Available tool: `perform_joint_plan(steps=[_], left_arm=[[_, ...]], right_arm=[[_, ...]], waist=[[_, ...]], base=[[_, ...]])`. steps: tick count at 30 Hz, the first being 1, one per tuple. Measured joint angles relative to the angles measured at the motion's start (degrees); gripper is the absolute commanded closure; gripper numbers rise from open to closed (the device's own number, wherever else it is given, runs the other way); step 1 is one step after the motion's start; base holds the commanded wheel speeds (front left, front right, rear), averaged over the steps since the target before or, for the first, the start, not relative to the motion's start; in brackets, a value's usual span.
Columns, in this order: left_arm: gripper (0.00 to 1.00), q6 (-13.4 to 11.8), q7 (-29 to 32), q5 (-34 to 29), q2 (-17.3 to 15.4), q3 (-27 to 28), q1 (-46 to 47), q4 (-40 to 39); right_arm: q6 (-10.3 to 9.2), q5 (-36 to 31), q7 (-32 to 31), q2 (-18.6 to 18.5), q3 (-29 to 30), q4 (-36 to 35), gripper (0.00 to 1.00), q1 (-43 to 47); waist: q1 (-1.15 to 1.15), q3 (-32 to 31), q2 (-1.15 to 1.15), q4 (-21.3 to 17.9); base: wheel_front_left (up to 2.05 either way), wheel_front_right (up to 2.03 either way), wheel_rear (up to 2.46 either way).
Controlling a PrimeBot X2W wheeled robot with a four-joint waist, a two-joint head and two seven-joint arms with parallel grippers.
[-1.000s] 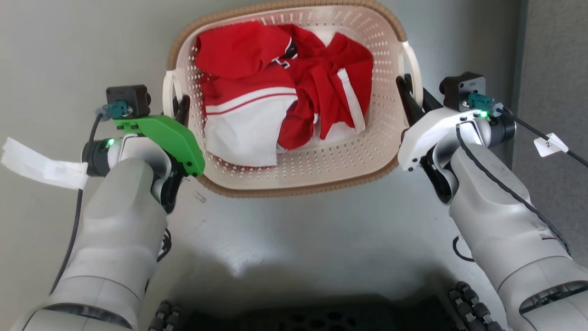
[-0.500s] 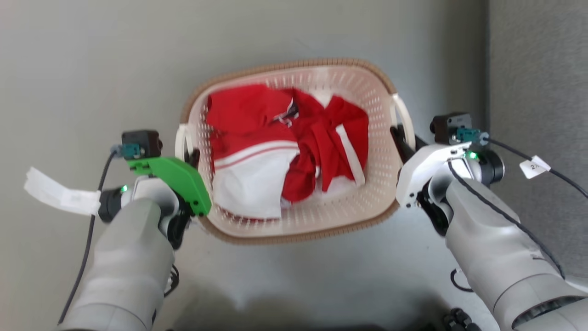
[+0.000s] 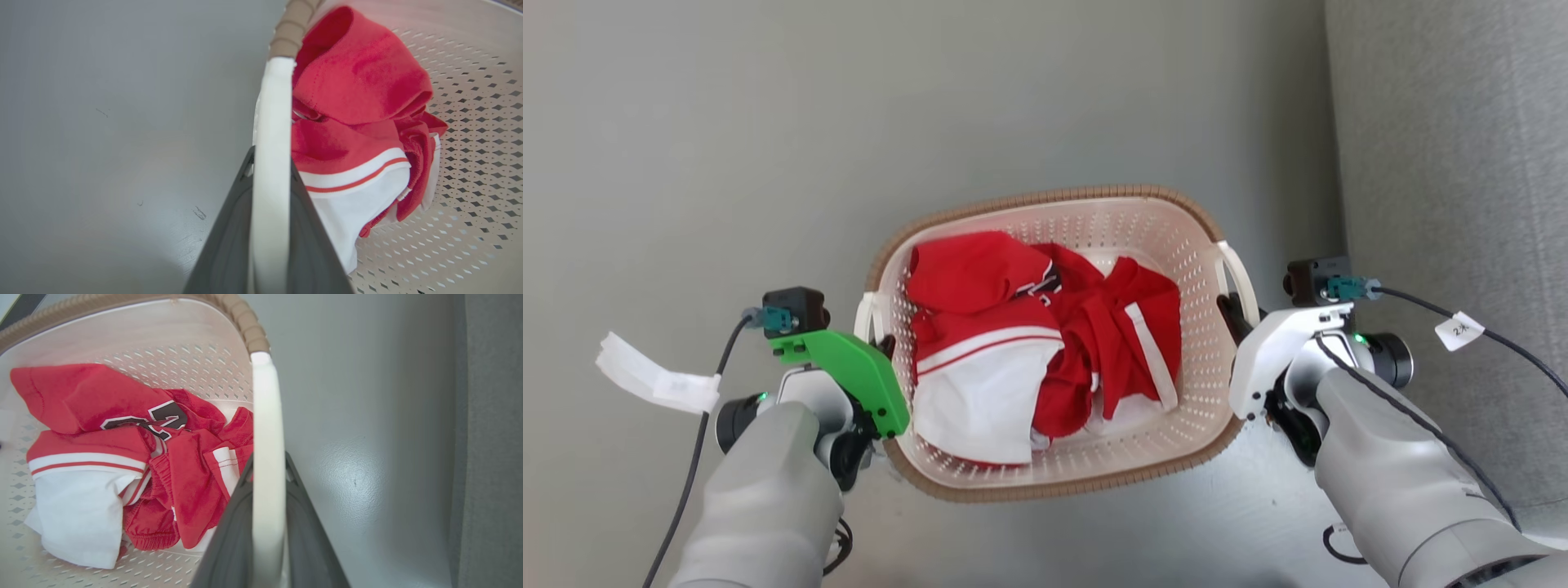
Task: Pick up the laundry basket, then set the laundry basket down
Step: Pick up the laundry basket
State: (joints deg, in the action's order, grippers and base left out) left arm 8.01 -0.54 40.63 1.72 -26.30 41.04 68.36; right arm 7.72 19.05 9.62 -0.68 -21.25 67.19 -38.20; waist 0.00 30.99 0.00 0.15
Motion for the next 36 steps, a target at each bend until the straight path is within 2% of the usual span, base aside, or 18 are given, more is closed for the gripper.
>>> perform_joint_plan(steps=[36], left_arm=[[1.00, 0.00, 9.16, 4.77, -0.13, -1.62, -8.95, 3.05]], right_arm=[[-0.01, 13.32, -8.65, 0.08, -7.91, -1.42, 1.00, 11.48]], waist=[[0.00, -22.84, 0.00, -0.45]], base=[[0.00, 0.00, 0.00]])
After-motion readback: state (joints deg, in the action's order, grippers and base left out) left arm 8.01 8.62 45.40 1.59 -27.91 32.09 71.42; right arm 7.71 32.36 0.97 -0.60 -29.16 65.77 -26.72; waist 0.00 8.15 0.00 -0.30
